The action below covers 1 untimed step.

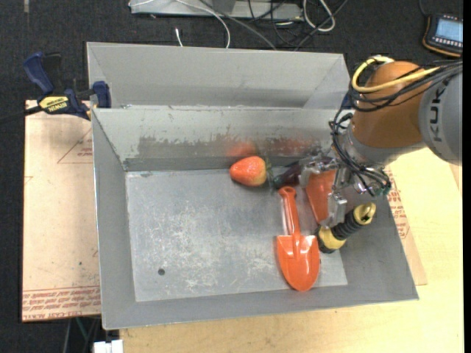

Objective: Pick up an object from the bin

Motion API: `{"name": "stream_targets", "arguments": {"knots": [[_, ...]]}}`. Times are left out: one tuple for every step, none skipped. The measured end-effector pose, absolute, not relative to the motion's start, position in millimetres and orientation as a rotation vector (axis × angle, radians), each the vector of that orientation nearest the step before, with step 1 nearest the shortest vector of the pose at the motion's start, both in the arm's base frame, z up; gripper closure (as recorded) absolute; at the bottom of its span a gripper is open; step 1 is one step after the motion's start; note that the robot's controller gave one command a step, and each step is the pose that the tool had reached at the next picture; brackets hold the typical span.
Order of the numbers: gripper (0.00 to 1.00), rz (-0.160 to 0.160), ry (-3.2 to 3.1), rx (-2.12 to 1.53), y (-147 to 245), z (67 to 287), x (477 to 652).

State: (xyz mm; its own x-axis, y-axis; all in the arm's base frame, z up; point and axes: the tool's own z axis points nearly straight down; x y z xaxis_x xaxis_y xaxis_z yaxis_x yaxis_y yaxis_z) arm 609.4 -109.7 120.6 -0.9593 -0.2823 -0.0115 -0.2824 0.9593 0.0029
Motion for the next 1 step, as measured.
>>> {"name": "stream_targets", "arguments": {"knots": [[0.0, 0.021, 3.092, -0.456, -142.4, 127.6, 642.4]]}}
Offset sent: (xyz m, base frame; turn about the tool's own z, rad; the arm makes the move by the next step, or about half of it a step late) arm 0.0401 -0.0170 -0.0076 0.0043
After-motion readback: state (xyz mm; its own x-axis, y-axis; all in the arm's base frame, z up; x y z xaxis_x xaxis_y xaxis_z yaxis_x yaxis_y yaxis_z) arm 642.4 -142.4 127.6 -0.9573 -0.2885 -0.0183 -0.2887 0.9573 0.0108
